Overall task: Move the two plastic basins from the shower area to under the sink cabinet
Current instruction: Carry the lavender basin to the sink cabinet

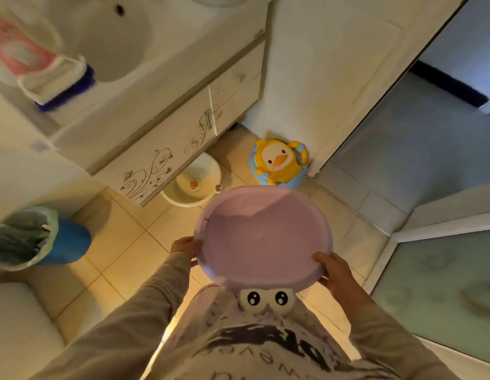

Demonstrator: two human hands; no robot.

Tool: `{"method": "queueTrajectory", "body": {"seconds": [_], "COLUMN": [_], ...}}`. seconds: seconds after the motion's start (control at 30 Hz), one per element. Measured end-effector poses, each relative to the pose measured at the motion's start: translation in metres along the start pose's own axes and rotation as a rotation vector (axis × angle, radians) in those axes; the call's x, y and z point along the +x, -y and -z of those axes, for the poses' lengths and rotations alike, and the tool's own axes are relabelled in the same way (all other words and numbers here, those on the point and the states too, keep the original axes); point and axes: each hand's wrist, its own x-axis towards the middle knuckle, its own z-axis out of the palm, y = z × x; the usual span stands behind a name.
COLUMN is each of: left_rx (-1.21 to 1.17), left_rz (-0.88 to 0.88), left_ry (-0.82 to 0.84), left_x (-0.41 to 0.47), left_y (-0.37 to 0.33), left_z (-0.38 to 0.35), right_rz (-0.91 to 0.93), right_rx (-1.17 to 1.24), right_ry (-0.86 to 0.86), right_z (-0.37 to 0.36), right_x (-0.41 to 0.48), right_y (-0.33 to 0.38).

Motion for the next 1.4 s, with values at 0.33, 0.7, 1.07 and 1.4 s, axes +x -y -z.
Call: {"method": "queueTrajectory", "body": {"seconds": [0.33,0.7,1.07,1.4], "left_rx": [-0.170,-0.588,-0.742,-0.859], "left_rz": [0.040,0.188,0.322,0.421], "left_ry": [-0.115,-0.320,-0.399,-0.388], "left_x": [0.024,0.035,0.057,0.137], "left_y": [-0.060,-0.077,-0.069,-0.023], "left_z": [-0.013,-0.072,-0.098,-0.102], "right_rz": [-0.021,-0.002,-0.073,-0.113], "right_rx": [-0.190,-0.630,-0.903,-1.053], "right_ry": [0.173,0.424,0.426,0.349], "right_z": [-0.064,-0.157,-0.218,-0.234], "right_x": [0.067,0.172,0.230,0.289], "right_y": [0.107,0.249,0.266,0.202]}}
